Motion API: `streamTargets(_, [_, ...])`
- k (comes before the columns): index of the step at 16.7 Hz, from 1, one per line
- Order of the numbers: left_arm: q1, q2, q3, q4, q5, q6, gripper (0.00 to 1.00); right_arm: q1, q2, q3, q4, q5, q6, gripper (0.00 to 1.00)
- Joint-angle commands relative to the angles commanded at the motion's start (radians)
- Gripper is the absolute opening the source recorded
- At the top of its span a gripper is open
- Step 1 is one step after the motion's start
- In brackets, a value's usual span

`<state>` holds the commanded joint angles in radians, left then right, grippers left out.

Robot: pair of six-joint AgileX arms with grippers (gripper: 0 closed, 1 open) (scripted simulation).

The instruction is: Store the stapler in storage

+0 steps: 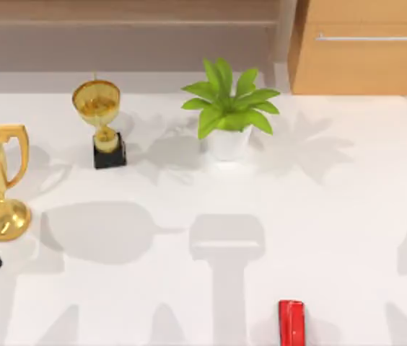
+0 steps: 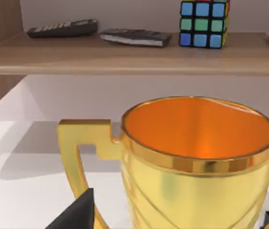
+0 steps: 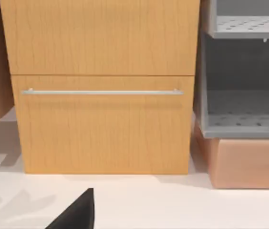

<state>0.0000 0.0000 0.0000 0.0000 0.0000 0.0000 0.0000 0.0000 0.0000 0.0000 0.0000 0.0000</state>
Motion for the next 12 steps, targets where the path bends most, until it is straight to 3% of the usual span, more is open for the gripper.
streamTargets(6, [0.000, 0.000, 0.000, 0.000, 0.000, 0.000, 1.00, 0.005, 0.095, 0.046, 0.056, 0.012, -0.076, 1.00])
streamTargets(12, [0.000, 0.000, 0.000, 0.000, 0.000, 0.000, 1.00, 0.036, 0.490, 0.221, 0.281, 0.052, -0.365, 1.00])
